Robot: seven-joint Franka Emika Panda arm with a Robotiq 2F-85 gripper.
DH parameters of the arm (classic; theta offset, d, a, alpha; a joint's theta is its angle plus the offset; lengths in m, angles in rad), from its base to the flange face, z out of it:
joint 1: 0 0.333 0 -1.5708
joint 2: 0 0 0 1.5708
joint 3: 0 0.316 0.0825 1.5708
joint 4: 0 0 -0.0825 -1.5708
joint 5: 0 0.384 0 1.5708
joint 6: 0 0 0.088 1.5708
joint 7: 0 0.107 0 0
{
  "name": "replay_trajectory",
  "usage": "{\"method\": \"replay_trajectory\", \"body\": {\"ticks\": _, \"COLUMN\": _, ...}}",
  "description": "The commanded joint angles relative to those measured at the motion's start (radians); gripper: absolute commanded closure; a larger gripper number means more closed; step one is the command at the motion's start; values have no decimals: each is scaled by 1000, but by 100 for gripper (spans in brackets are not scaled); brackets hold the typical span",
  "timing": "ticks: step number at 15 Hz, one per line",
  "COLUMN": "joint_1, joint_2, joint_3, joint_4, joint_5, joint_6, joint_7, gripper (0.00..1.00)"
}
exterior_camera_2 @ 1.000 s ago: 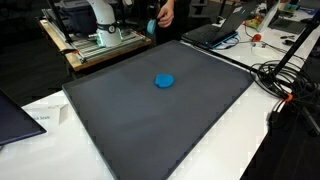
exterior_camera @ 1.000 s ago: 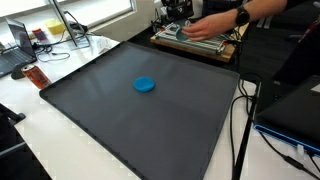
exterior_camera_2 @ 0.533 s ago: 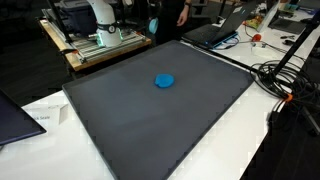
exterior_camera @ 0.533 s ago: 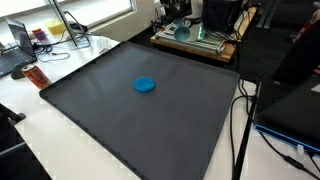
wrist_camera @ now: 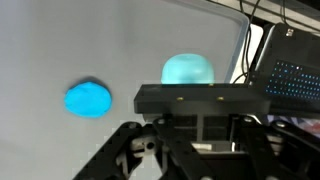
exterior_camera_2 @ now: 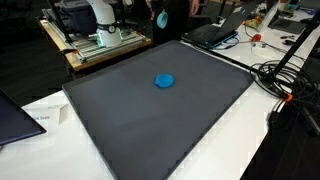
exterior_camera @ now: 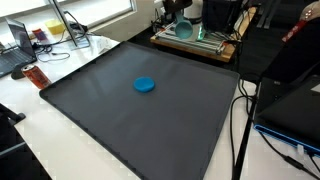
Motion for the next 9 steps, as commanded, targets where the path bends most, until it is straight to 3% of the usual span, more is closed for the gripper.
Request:
{"method": "replay_trajectory", "body": {"ticks": 1, "joint_1": -38, "joint_2": -36, "joint_3": 7, "joint_4": -6, "joint_5": 36, "joint_6": 75, "joint_7": 101, "gripper": 77}}
{"method": "replay_trajectory", "body": {"ticks": 4, "joint_1": -50, "joint_2": -25, "joint_3": 18, "joint_4": 13, "joint_5": -5, "joint_6": 147, "joint_7": 131, "gripper": 77}}
{"method": "replay_trajectory", "body": {"ticks": 5, "joint_1": -43, "joint_2": -16, "joint_3": 5, "joint_4": 4, "joint_5": 7, "joint_6": 121, "joint_7": 107, "gripper": 52}}
{"method": "replay_trajectory", "body": {"ticks": 9, "joint_1": -42, "joint_2": -16, "joint_3": 10, "joint_4": 8, "joint_5": 6, "joint_6": 143, "joint_7": 111, "gripper": 52}}
